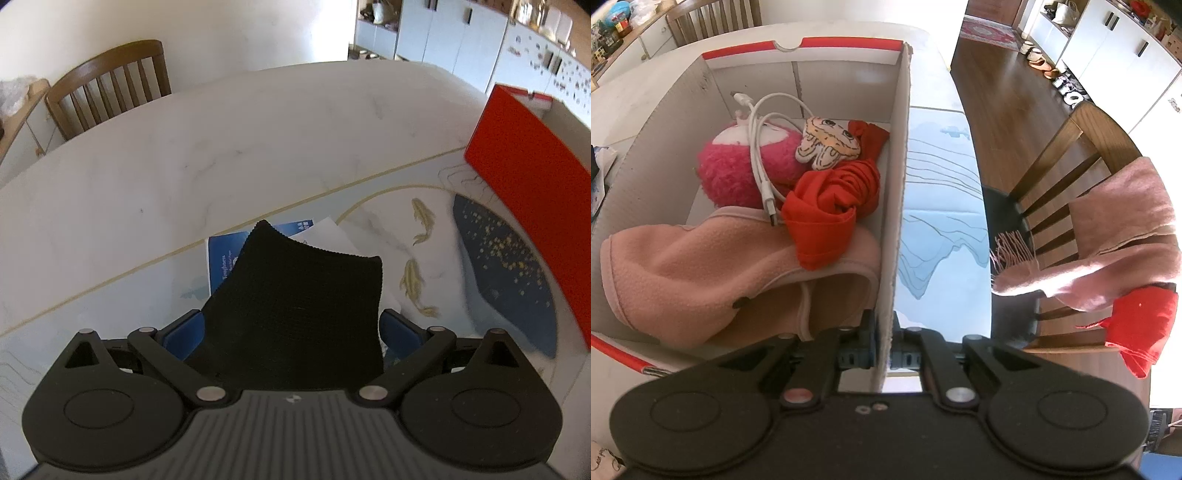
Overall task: Organize objects
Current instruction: 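Close the left gripper on the black cloth and lift, then carry the black cloth with the left gripper into the box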
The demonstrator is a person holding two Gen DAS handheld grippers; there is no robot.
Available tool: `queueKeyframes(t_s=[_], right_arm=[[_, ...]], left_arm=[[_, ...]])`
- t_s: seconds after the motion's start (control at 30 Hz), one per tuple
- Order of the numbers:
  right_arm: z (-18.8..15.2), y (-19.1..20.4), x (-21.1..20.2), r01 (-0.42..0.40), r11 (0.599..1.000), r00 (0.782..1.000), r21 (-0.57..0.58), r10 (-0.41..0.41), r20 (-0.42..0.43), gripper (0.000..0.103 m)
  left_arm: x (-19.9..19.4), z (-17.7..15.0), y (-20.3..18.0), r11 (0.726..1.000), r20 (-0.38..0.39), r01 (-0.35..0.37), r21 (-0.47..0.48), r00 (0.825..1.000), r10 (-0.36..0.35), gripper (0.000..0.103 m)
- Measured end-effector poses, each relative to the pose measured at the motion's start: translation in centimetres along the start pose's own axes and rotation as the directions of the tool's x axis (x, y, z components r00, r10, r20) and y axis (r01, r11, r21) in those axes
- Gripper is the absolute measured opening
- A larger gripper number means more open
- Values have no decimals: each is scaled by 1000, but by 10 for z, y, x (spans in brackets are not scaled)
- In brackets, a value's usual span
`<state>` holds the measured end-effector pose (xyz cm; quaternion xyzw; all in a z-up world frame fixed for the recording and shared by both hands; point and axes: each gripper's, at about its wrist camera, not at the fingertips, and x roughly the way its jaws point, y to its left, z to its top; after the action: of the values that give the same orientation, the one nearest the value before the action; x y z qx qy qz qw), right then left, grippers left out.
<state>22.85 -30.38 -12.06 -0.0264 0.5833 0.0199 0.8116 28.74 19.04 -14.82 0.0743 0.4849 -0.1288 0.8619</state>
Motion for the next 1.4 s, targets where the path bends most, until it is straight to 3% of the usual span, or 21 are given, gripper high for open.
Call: queueKeyframes(t_s=[0.13, 0.37, 0.6, 0.93, 1.23, 1.4], right_arm=[[0, 0, 0, 1, 1000, 1000, -1, -1, 0, 5], [0, 0, 0, 1, 1000, 1000, -3, -1, 1, 5], [0, 0, 0, -1, 1000, 1000, -6, 1, 7, 4], [-3, 0, -2, -14, 1000, 1000, -7, 14, 26, 3], [-4, -1, -1, -23, 1000, 999, -12, 23, 37, 3], [-4, -1, -1, -25, 1000, 999, -13, 25, 41, 3]], left_arm=[[-2, -1, 4, 999, 2, 15, -42, 1000, -15, 80], [-11, -7, 8, 996, 32, 8, -89, 999, -5, 38], [-33, -13, 12, 987, 61, 9, -161, 998, 1, 21], [-72, -17, 0, 962, 65, 17, -273, 998, 1, 16], [-120, -9, -30, 959, 136, 94, -268, 989, -59, 16], [-133, 7, -66, 968, 161, 158, -196, 979, -127, 16]])
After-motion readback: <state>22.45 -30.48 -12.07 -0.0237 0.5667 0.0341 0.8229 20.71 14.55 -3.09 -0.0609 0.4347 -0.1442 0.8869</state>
